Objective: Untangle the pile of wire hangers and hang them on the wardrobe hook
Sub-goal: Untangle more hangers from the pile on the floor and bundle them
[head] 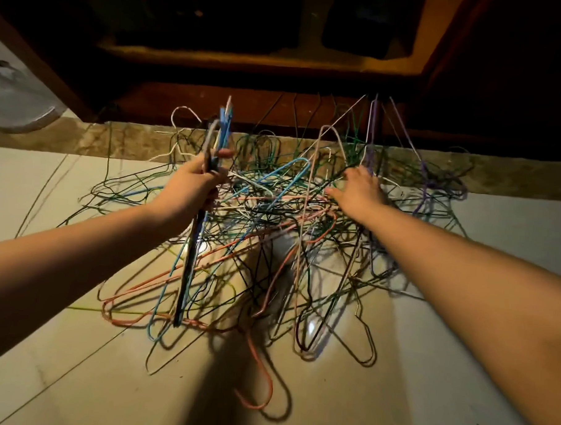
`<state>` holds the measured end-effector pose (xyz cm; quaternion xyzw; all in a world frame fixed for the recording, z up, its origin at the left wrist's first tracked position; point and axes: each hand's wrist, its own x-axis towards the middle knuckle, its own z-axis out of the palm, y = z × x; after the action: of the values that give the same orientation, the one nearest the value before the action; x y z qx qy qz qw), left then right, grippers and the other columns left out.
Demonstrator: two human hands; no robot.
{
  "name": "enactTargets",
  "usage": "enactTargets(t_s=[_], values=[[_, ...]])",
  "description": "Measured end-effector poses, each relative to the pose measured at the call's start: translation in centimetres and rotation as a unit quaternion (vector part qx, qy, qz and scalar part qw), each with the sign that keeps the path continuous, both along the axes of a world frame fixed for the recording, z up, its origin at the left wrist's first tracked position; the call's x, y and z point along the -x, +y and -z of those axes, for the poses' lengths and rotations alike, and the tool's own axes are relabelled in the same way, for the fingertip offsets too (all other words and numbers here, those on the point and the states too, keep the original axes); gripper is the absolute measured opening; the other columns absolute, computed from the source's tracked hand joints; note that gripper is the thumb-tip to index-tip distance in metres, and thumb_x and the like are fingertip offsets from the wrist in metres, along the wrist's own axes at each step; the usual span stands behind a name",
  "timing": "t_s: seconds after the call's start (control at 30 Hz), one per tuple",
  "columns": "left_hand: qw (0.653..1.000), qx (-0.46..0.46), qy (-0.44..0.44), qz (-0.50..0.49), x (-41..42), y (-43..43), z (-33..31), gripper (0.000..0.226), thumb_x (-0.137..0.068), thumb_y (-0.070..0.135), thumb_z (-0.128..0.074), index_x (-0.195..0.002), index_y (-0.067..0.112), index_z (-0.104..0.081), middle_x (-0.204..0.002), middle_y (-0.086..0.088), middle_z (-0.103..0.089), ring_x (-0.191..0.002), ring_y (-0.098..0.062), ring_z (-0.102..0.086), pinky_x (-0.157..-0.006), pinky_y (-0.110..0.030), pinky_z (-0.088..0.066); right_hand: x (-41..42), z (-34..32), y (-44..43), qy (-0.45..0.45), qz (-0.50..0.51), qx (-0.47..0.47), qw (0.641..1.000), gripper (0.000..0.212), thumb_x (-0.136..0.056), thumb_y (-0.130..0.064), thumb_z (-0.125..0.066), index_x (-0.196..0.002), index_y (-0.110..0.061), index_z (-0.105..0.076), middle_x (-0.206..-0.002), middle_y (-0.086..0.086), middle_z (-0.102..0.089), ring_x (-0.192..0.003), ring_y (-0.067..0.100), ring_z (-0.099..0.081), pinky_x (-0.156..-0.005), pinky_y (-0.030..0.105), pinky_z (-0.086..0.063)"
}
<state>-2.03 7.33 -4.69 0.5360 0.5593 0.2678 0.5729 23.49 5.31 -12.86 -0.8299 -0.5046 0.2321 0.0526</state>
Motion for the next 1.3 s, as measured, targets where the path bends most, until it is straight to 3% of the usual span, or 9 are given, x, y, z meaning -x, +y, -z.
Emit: enactTargets(t_s=[0.17,0.3,0.4,0.5,0.7,0.83,0.97,1.1,1.3], values=[[1.000,0.007,0.002,-0.002,1.6,-0.1,0.2,0.021,-0.098,0.010,-0.040,-0.104,0.017,-0.059,-0.078,0.000,-0.047,-0.052,-0.006,-0.035,-0.047,-0.019,-0.028,0.9,-1.2,-0.5,-0.081,-0.024,0.028,0.996,0.059,-0.091,-0.045,-0.051,-0.135,-0.009,-0.036,-0.140,0.012,-0.035,-0.129,0.033,-0.034,-0.097,0.046,-0.040],[1.000,0.018,-0.014,-0.002,2.5,-0.2,0.4,0.019,-0.098,0.009,-0.040,-0.099,0.014,-0.058,-0.076,-0.002,-0.044,-0.053,-0.007,-0.037,-0.046,-0.017,-0.030,2.8,-2.3,-2.6,-0.170,-0.080,-0.034,0.982,0.053,-0.090,-0.043,-0.052,-0.133,-0.015,-0.039,-0.135,0.010,-0.040,-0.126,0.030,-0.037,-0.098,0.045,-0.035],[0.999,0.024,-0.025,-0.019,2.7,0.0,0.4,0.015,-0.096,0.012,-0.044,-0.091,0.017,-0.058,-0.069,0.000,-0.038,-0.049,-0.004,-0.037,-0.046,-0.017,-0.030,4.9,-2.1,-3.7,-0.113,-0.179,-0.054,0.976,0.044,-0.092,-0.040,-0.048,-0.132,-0.022,-0.042,-0.131,0.006,-0.048,-0.122,0.027,-0.043,-0.101,0.044,-0.032],[0.998,0.024,-0.033,-0.047,2.7,0.1,0.4,0.011,-0.095,0.013,-0.049,-0.086,0.017,-0.055,-0.064,0.001,-0.034,-0.045,-0.004,-0.034,-0.042,-0.015,-0.027,7.1,-1.0,-4.3,-0.078,-0.238,0.001,0.968,0.042,-0.092,-0.045,-0.049,-0.127,-0.023,-0.046,-0.126,0.005,-0.052,-0.119,0.027,-0.047,-0.101,0.043,-0.037],[0.998,0.002,-0.011,-0.064,4.6,0.7,1.2,0.010,-0.094,0.018,-0.050,-0.089,0.019,-0.059,-0.060,0.003,-0.032,-0.039,-0.002,-0.031,-0.039,-0.016,-0.023,7.9,-0.6,-2.7,-0.125,-0.246,0.007,0.961,0.035,-0.093,-0.039,-0.051,-0.117,-0.014,-0.057,-0.118,0.007,-0.055,-0.113,0.026,-0.050,-0.098,0.040,-0.040],[0.998,-0.001,0.016,-0.064,5.7,0.6,1.6,0.015,-0.097,0.015,-0.045,-0.089,0.015,-0.058,-0.060,0.002,-0.030,-0.040,-0.003,-0.030,-0.040,-0.016,-0.023,8.2,-1.0,-2.6,-0.107,-0.277,-0.021,0.955,0.031,-0.093,-0.033,-0.050,-0.115,-0.012,-0.056,-0.115,0.005,-0.055,-0.111,0.022,-0.050,-0.098,0.037,-0.039],[0.997,0.004,0.026,-0.075,6.1,0.7,1.9,0.015,-0.097,0.015,-0.044,-0.090,0.014,-0.057,-0.062,0.002,-0.033,-0.049,-0.008,-0.031,-0.041,-0.015,-0.026,8.1,-1.3,-3.4,-0.103,-0.323,-0.039,0.940,0.030,-0.096,-0.032,-0.044,-0.117,-0.013,-0.052,-0.118,0.003,-0.052,-0.113,0.019,-0.048,-0.104,0.037,-0.033],[0.997,0.011,0.016,-0.071,5.6,0.9,2.1,0.013,-0.097,0.016,-0.045,-0.096,0.009,-0.057,-0.060,0.001,-0.029,-0.046,-0.007,-0.028,-0.040,-0.016,-0.023,7.8,-2.0,-3.6,-0.099,-0.341,-0.076,0.932,0.030,-0.098,-0.032,-0.039,-0.121,-0.015,-0.049,-0.120,0.000,-0.050,-0.115,0.017,-0.045,-0.104,0.035,-0.029],[0.997,-0.004,0.021,-0.070,4.8,0.8,1.6,0.017,-0.097,0.016,-0.045,-0.085,0.015,-0.058,-0.061,0.001,-0.032,-0.042,-0.004,-0.031,-0.041,-0.016,-0.024,6.9,-3.1,-3.6,-0.115,-0.320,-0.119,0.933,0.035,-0.096,-0.035,-0.040,-0.123,-0.016,-0.051,-0.119,0.001,-0.052,-0.112,0.019,-0.046,-0.099,0.035,-0.029]])
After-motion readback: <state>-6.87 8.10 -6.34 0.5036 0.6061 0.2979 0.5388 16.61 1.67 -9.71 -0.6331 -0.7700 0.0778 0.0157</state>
